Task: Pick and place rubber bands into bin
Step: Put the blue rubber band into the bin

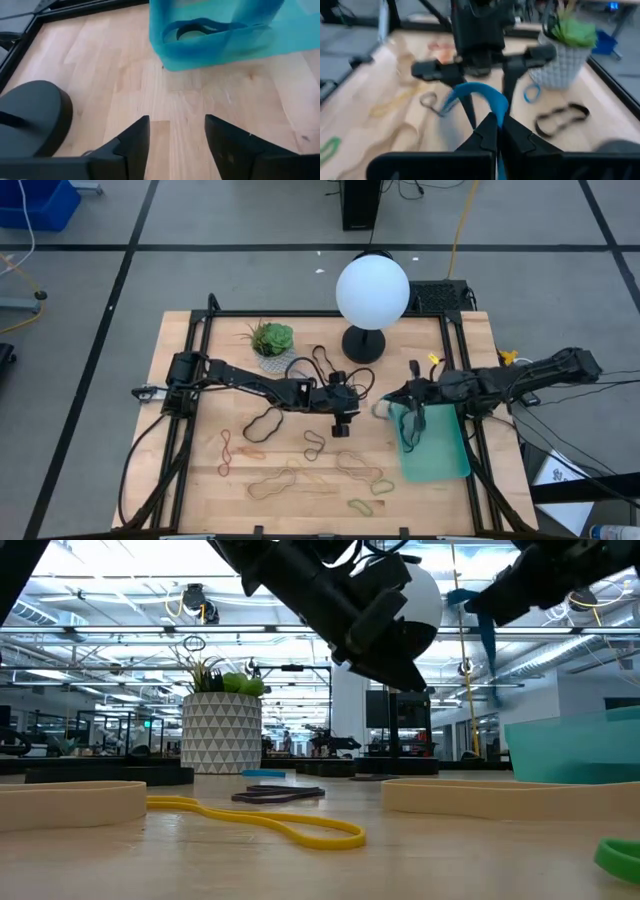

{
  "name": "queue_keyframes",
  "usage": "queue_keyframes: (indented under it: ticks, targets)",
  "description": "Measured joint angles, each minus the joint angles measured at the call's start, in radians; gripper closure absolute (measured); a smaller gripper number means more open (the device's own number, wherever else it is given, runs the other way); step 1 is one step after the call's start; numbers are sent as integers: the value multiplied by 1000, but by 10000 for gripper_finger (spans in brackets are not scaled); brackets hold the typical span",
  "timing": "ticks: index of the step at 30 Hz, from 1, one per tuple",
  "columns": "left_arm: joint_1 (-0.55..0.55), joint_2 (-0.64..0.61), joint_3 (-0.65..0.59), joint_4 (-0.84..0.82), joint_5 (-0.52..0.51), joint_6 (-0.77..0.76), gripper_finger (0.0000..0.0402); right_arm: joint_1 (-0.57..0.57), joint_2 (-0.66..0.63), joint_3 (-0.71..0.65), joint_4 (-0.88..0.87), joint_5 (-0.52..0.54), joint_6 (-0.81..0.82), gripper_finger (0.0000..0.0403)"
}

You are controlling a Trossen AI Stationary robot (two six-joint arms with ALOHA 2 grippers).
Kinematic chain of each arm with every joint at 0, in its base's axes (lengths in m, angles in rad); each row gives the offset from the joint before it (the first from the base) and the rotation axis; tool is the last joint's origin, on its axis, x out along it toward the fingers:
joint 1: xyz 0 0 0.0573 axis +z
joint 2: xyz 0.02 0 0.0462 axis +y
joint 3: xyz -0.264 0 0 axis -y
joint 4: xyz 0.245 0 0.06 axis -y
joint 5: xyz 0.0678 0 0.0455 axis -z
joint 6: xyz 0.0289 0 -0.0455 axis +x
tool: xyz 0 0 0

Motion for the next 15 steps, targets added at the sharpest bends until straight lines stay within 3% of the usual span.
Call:
queue_keyframes:
  ticks: [7,15]
  targets:
    - [3,0,0,-34,0,-9,190,33,33,208,-487,81,214,403]
    - [3,0,0,-87,-2,49,190,94,67,254,-802,-50,521,403]
